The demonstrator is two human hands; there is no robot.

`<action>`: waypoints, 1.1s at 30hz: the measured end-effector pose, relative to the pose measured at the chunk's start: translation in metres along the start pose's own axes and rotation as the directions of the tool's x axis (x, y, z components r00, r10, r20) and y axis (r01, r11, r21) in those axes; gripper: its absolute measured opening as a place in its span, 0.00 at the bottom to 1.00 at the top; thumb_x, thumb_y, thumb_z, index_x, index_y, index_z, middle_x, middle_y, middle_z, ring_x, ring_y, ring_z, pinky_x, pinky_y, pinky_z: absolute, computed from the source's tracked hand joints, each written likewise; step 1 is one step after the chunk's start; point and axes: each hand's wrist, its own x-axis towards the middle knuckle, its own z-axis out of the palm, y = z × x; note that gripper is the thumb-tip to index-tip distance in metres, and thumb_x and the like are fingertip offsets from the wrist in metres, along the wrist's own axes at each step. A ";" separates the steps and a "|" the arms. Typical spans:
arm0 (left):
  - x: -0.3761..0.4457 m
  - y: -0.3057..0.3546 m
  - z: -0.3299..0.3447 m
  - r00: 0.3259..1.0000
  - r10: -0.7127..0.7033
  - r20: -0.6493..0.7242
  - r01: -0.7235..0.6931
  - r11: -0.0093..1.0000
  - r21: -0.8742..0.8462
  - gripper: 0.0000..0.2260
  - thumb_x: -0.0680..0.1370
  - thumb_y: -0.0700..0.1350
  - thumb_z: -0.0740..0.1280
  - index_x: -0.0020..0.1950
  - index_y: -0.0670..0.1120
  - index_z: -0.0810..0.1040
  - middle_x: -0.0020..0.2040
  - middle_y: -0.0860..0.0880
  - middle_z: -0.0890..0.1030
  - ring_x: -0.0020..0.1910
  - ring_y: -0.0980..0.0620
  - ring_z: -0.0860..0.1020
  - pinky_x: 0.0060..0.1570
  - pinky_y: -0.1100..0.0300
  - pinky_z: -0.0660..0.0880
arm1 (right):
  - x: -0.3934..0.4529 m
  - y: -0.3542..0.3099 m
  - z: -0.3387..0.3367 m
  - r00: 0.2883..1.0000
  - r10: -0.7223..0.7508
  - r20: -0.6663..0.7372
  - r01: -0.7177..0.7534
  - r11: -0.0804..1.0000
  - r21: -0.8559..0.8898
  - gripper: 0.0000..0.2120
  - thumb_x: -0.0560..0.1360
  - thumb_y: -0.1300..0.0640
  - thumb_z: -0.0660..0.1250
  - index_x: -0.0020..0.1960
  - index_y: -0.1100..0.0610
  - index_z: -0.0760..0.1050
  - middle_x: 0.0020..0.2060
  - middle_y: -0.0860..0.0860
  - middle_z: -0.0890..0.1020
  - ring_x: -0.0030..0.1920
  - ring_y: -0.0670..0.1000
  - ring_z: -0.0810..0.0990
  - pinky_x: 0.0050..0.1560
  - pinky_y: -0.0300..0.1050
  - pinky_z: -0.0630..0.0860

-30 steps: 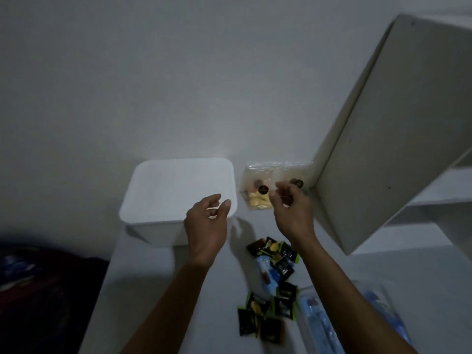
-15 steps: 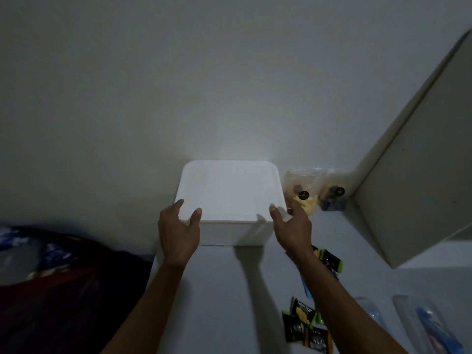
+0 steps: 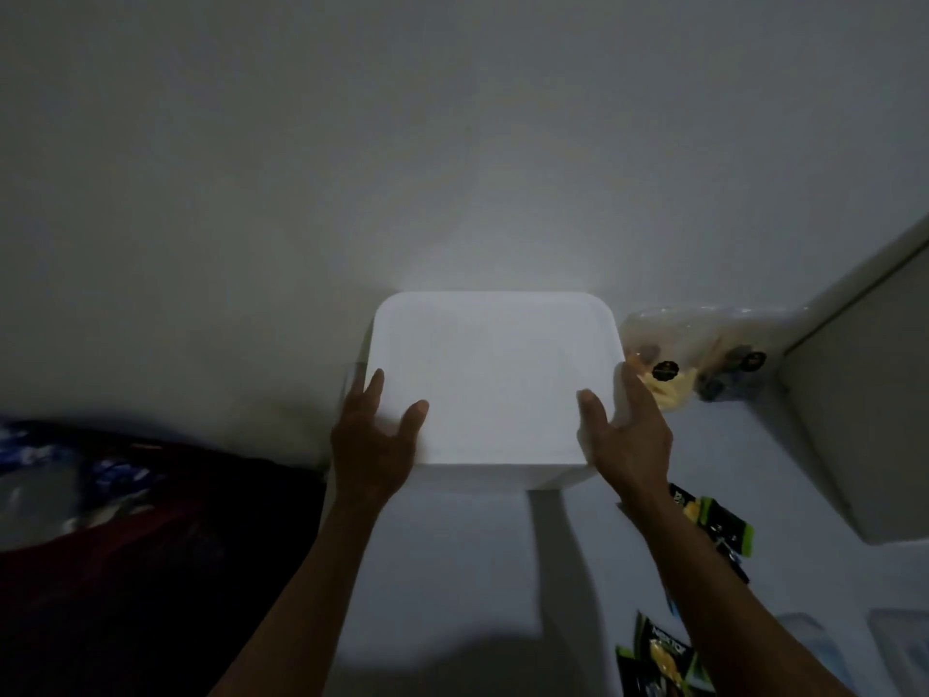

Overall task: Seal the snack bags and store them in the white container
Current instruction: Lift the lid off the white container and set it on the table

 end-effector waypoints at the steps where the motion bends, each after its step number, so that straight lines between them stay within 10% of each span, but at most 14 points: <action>1: 0.000 0.001 0.002 1.000 0.001 -0.010 -0.001 1.000 0.003 0.32 0.73 0.56 0.72 0.74 0.47 0.68 0.76 0.47 0.66 0.74 0.48 0.65 0.71 0.57 0.60 | 0.001 0.001 0.001 1.000 0.004 -0.010 -0.004 1.000 0.005 0.33 0.76 0.44 0.68 0.77 0.51 0.62 0.75 0.50 0.68 0.74 0.52 0.65 0.72 0.46 0.62; 11: -0.007 0.019 -0.011 0.996 0.005 -0.087 -0.006 1.000 -0.015 0.35 0.71 0.57 0.74 0.74 0.48 0.69 0.75 0.46 0.67 0.73 0.47 0.66 0.70 0.58 0.61 | -0.003 -0.016 -0.017 1.000 -0.018 -0.025 0.019 0.998 0.067 0.34 0.75 0.44 0.70 0.77 0.50 0.63 0.75 0.47 0.68 0.75 0.49 0.65 0.70 0.41 0.61; 20: -0.091 0.020 -0.074 0.974 0.124 -0.187 -0.155 0.975 -0.159 0.35 0.67 0.53 0.79 0.70 0.41 0.73 0.71 0.43 0.72 0.68 0.56 0.70 0.59 0.82 0.58 | -0.086 -0.035 -0.061 0.991 -0.107 -0.083 0.120 0.980 0.162 0.35 0.74 0.45 0.71 0.77 0.50 0.63 0.74 0.46 0.69 0.73 0.46 0.66 0.68 0.38 0.61; 33: -0.277 -0.075 -0.120 0.998 -0.008 0.056 0.014 0.994 -0.108 0.39 0.66 0.50 0.79 0.74 0.46 0.69 0.75 0.49 0.67 0.69 0.51 0.69 0.64 0.64 0.62 | -0.291 0.063 -0.092 1.000 -0.007 0.002 0.006 0.990 0.141 0.35 0.74 0.48 0.72 0.77 0.54 0.63 0.73 0.48 0.70 0.68 0.41 0.65 0.67 0.38 0.63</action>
